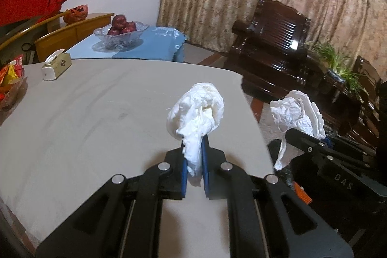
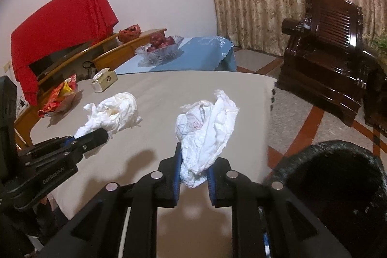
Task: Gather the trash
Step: 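Carry both tissues over the black bin and open both grippers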
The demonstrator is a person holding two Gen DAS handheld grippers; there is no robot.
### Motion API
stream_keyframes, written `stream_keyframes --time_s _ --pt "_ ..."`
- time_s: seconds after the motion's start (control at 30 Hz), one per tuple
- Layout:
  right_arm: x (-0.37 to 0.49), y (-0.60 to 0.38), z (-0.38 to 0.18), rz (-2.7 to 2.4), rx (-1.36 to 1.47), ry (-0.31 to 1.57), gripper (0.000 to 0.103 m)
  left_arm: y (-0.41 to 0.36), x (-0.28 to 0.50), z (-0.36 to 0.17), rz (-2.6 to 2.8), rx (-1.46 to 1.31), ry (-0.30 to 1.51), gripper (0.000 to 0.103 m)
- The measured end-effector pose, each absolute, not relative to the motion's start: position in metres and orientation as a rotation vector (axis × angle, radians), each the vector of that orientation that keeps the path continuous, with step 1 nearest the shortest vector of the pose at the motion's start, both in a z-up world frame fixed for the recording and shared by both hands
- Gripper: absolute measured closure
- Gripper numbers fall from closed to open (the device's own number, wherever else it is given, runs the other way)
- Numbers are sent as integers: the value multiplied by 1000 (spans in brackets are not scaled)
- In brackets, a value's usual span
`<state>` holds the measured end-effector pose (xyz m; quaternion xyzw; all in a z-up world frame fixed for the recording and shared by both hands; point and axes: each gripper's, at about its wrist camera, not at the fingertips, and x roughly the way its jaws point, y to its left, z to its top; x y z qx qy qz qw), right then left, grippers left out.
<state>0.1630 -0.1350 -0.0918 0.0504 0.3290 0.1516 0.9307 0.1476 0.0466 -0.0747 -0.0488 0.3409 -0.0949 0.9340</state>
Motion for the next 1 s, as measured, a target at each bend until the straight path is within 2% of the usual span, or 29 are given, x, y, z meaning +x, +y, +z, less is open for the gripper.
stream_keyframes --time_s 0.43,1.0 --pt "105 -193 -79 204 127 629 85 -15 106 -61 -327 -55 667 94" --pt "62 -295 -103 -21 164 650 85 -122 101 -88 -533 31 700 94"
